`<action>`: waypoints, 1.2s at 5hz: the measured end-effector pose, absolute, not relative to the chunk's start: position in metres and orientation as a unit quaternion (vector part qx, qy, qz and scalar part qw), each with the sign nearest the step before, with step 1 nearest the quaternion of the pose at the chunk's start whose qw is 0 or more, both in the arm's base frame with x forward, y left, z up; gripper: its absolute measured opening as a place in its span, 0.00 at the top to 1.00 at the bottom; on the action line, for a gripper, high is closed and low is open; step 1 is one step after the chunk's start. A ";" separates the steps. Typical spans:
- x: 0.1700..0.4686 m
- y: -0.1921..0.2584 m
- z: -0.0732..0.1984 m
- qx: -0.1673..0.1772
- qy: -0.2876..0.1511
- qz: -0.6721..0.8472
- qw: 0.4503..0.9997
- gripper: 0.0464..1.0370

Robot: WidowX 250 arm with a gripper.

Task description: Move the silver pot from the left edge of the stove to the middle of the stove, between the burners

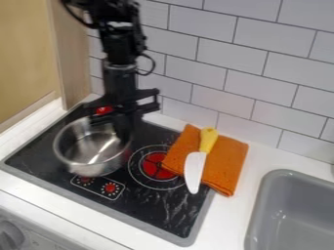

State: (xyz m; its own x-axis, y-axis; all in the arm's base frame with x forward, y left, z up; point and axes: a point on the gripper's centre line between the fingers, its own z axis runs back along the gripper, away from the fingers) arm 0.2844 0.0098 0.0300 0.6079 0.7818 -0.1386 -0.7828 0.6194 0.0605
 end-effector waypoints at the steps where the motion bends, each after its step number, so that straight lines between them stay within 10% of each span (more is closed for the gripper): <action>1: 0.302 0.010 0.021 0.014 0.076 0.422 0.903 0.98; 6: 0.314 -0.002 0.006 0.050 0.094 0.398 0.911 0.98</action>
